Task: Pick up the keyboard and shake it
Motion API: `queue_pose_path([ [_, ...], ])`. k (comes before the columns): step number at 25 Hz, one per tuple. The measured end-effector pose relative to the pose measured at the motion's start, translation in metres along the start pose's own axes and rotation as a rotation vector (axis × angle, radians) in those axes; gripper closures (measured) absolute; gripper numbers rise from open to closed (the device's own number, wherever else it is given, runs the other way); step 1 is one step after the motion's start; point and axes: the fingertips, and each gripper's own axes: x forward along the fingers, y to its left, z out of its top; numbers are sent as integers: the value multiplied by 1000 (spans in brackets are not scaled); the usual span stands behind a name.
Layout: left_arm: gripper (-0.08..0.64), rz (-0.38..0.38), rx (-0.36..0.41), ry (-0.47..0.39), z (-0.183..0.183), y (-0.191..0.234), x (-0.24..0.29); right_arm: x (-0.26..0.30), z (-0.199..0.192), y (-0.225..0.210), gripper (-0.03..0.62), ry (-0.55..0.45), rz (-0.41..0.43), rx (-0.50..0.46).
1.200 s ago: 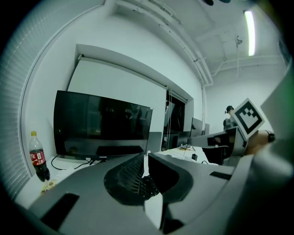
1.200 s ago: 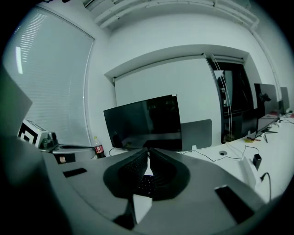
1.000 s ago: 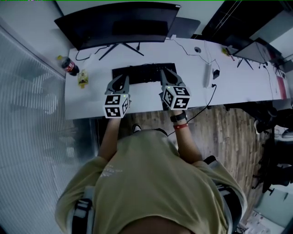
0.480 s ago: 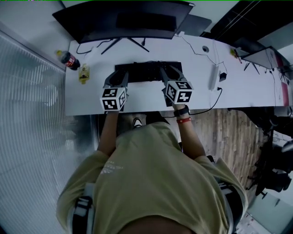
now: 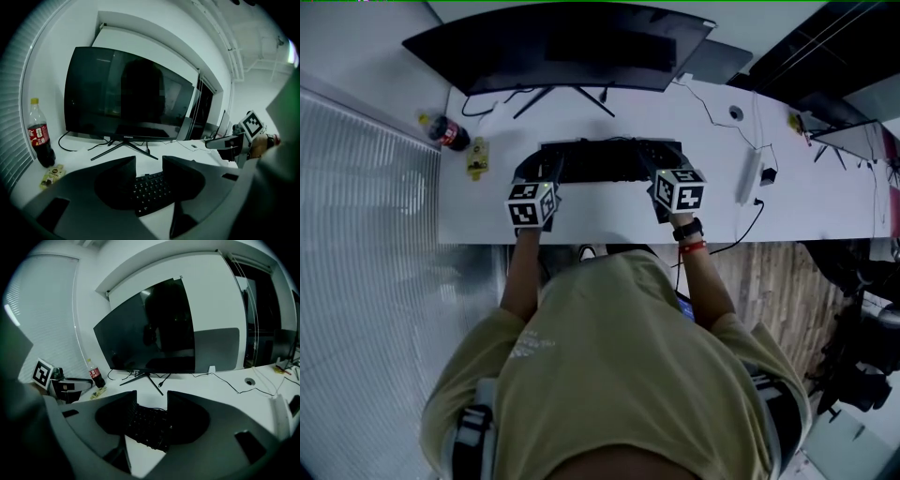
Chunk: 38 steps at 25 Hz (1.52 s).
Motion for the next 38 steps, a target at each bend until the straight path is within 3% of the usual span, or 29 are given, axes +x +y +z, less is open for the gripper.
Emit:
queue_pose_path([
  [11, 322, 5, 3, 176, -36, 40, 28, 20, -25, -71, 370, 114, -32, 10],
  [15, 284, -10, 15, 249, -52, 55, 43, 29, -36, -95, 360, 161, -38, -9],
  [23, 276, -63, 26, 365, -76, 73, 70, 43, -69, -140, 327, 296, -24, -76],
  [29, 279, -82, -4, 434, -92, 84, 95, 55, -90, -177, 327, 337, -57, -48],
  [38, 281, -118, -75, 537, -116, 98, 115, 78, -105, -191, 321, 402, 9, 11],
])
